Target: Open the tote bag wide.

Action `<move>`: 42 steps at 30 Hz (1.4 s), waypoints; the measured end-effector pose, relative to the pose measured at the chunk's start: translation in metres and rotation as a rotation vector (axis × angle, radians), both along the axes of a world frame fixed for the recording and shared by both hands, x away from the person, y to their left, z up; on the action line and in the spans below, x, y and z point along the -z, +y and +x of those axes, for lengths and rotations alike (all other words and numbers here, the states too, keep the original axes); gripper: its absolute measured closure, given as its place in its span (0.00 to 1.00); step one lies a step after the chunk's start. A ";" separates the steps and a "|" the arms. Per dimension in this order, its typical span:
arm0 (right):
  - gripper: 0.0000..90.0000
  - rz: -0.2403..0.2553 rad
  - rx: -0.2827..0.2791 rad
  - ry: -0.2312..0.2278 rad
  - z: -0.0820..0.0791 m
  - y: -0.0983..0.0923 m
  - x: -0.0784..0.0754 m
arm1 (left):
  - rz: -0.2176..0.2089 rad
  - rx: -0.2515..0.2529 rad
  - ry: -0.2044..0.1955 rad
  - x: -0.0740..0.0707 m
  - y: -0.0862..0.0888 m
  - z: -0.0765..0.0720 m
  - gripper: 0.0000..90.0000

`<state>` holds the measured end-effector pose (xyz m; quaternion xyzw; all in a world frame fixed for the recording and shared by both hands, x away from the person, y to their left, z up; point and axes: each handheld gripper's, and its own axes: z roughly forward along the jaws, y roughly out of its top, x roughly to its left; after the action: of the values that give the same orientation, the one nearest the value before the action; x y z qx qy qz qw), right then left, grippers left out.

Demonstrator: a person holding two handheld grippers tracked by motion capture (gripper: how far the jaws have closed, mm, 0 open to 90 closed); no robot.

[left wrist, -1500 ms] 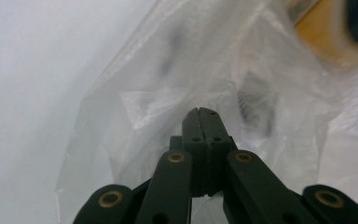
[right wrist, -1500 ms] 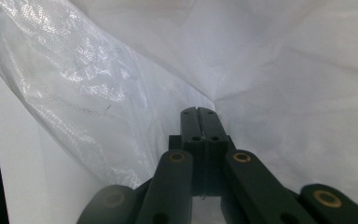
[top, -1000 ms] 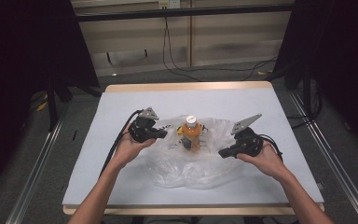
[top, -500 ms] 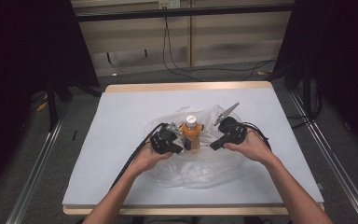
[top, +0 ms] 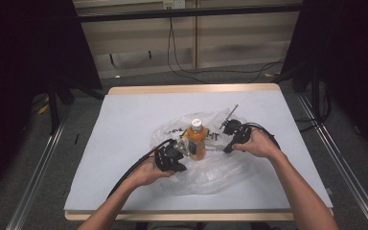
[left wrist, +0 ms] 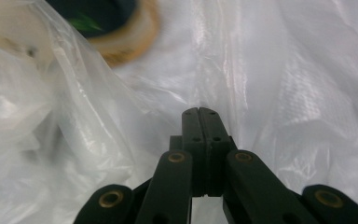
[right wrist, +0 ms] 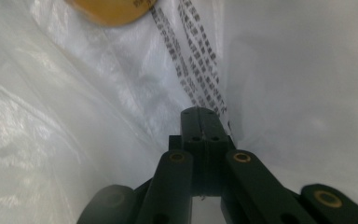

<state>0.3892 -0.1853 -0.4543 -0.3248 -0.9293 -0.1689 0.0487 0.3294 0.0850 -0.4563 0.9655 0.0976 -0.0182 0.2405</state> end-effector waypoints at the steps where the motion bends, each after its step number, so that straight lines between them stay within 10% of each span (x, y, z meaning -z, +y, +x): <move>1: 1.00 0.001 0.000 0.006 -0.001 -0.002 0.000 | 0.003 0.008 0.008 -0.001 0.002 -0.003 1.00; 17: 1.00 -0.082 -0.043 0.034 -0.016 -0.033 -0.004 | 0.019 0.050 0.030 -0.002 0.029 -0.018 1.00; 30: 1.00 0.058 -0.067 -0.040 -0.015 -0.011 -0.037 | -0.162 0.000 -0.006 -0.041 0.028 -0.004 0.99; 36: 1.00 0.034 -0.084 -0.058 -0.001 0.006 -0.042 | -0.160 -0.077 -0.065 -0.057 0.027 0.025 1.00; 42: 1.00 0.009 -0.060 -0.038 0.018 0.007 -0.026 | -0.070 -0.206 -0.030 -0.027 0.032 0.079 1.00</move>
<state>0.4075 -0.1784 -0.4283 -0.2933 -0.9386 -0.1775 0.0377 0.4085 0.1167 -0.4297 0.9416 0.1921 0.0176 0.2760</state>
